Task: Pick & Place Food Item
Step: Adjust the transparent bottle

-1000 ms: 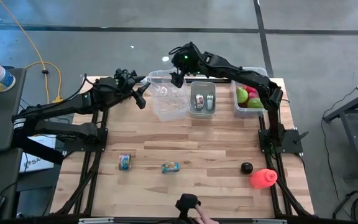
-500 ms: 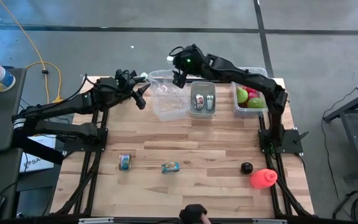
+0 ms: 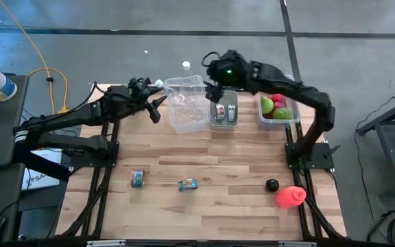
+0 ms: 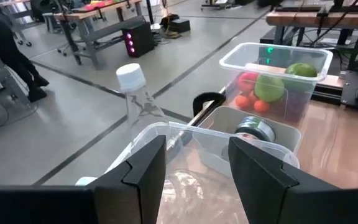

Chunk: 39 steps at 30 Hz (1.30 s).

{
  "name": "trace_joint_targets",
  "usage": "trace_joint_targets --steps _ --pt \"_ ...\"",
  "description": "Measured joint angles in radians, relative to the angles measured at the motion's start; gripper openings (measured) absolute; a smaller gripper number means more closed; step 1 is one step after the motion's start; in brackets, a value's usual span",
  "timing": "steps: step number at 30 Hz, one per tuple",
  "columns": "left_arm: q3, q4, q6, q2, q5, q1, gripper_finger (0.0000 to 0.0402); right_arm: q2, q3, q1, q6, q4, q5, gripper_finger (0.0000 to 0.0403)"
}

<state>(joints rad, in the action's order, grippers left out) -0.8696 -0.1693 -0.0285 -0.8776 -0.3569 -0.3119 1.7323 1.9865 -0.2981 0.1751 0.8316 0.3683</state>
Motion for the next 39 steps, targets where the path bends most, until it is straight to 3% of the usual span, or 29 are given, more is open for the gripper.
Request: trace_joint_targets --steps 6,10,13,16,21,29,34,39 --pt "-0.014 -0.077 0.029 0.0 0.0 0.0 0.0165 -0.117 -0.018 0.052 -0.037 0.136 0.001 0.0309" --pt "-0.014 -0.103 0.03 0.0 -0.001 -0.001 0.0165 -0.214 -0.118 0.129 -0.06 0.163 0.033 0.0309" --pt "-0.017 -0.122 0.049 0.0 -0.001 -0.001 0.0165 -0.303 -0.241 0.2 -0.124 0.167 0.15 0.0309" --pt "-0.054 -0.251 0.129 -0.001 -0.001 -0.003 0.0165 -0.419 -0.392 0.271 -0.21 0.15 0.27 0.0309" --pt "-0.067 -0.359 0.2 0.011 -0.002 -0.029 0.0165 -0.62 -0.721 0.356 -0.305 -0.041 0.31 0.0309" --pt "-0.056 -0.446 0.246 -0.05 -0.008 -0.147 0.0165 -0.812 -1.225 0.387 -0.149 -0.63 0.219 0.0309" --pt "-0.056 -0.439 0.181 -0.109 -0.007 -0.163 0.0165 -0.821 -1.358 0.374 0.015 -0.915 0.139 0.0309" --pt "-0.056 -0.412 0.113 -0.157 -0.013 -0.163 0.0165 -0.806 -1.408 0.326 0.033 -0.976 -0.056 0.0309"
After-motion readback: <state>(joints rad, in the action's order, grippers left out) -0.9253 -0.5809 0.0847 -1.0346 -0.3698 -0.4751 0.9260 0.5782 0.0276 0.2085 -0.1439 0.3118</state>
